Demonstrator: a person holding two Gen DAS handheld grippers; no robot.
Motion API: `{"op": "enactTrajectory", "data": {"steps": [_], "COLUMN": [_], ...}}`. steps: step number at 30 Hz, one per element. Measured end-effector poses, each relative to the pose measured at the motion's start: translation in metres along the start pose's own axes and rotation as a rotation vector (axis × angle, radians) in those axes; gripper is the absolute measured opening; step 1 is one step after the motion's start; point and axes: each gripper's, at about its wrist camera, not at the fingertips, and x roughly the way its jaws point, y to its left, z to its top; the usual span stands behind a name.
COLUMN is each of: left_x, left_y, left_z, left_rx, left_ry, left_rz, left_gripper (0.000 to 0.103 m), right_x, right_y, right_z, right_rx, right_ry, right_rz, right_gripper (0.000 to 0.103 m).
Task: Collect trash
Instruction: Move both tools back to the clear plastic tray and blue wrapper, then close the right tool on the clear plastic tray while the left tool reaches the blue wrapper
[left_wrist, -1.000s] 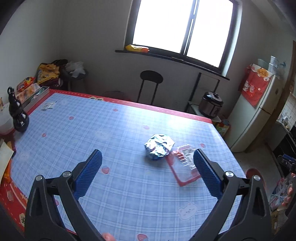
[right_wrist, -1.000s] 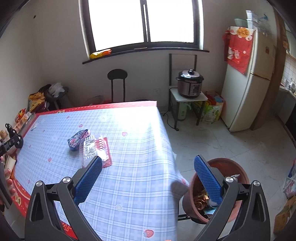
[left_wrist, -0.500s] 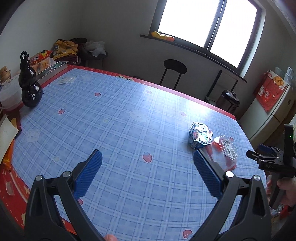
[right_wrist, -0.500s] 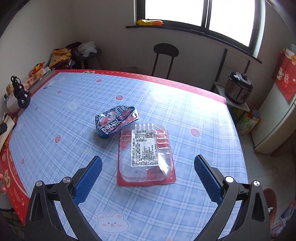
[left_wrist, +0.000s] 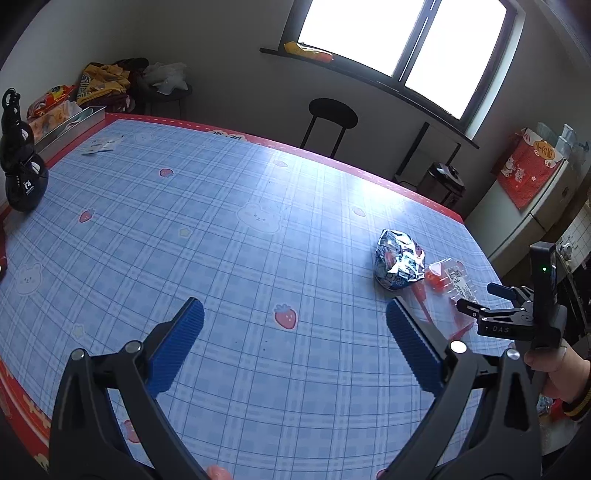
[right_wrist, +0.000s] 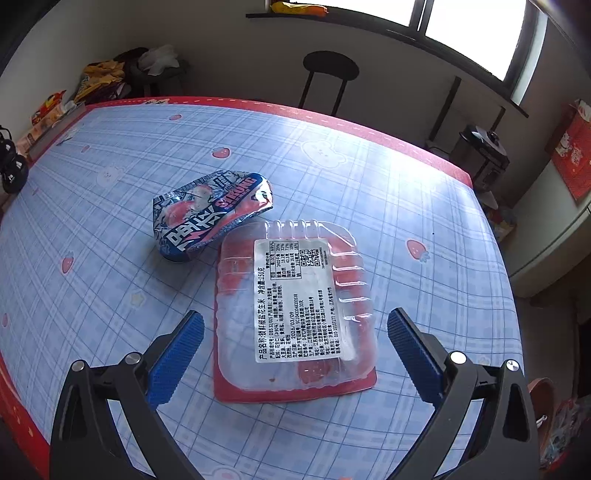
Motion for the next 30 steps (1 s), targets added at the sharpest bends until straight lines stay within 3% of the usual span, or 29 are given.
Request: {"op": "enactTrajectory", "data": {"steps": [4,11,25,30], "left_x": [0.008,0.010,0.009,0.009], "left_y": [0.001,0.003,-0.004,-0.008], "left_z": [-0.004,-0.010,-0.015,-0.016], "left_rx": [-0.005,-0.010,0.000,0.007], "left_ry": [0.022,0.038,0.050,0.056], "left_rz": [-0.012,-0.015,-0.019,-0.017], "left_gripper": [0.097,0.097,0.097,0.097], "right_x": [0.004,0.026,0.034,0.032], "right_y": [0.005,-0.006,-0.007,-0.009], "right_z": [-0.001,0.002,0.002,-0.001], "right_rx": [-0.050,-0.006,0.025,0.027], "right_ry": [0.017,0.075,0.093,0.086], "right_rz": [-0.011,-0.005,0.005,0.023], "right_gripper": [0.097,0.097,0.098,0.091]}}
